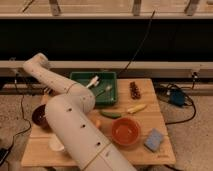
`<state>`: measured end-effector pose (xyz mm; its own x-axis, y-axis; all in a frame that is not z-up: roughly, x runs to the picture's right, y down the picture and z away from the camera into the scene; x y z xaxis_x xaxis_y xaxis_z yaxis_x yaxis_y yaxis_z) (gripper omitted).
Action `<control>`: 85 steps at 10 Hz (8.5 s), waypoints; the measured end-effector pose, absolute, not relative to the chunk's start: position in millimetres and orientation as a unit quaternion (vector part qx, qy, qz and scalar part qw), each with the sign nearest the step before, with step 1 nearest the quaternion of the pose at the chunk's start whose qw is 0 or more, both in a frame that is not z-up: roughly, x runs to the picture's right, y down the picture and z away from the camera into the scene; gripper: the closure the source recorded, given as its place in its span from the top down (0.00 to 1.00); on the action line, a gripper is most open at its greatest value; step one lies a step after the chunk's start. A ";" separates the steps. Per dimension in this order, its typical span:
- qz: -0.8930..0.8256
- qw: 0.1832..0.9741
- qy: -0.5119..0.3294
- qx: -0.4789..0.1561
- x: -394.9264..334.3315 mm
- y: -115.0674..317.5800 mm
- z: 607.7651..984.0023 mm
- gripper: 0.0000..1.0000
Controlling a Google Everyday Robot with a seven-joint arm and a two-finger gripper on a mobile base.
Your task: Wipe purple bowl with eraser
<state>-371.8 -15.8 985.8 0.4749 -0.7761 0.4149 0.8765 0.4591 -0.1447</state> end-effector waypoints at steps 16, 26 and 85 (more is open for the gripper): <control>-0.500 0.830 -0.152 -0.193 -368.2 6.9 1011.1 0.05; -0.586 0.781 -0.160 -0.145 -413.5 32.7 871.4 0.00; -0.543 0.785 -0.209 -0.211 -320.8 100.5 805.3 0.00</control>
<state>-320.8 100.5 805.3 0.3222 -0.7653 0.5572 0.9416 0.3202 -0.1047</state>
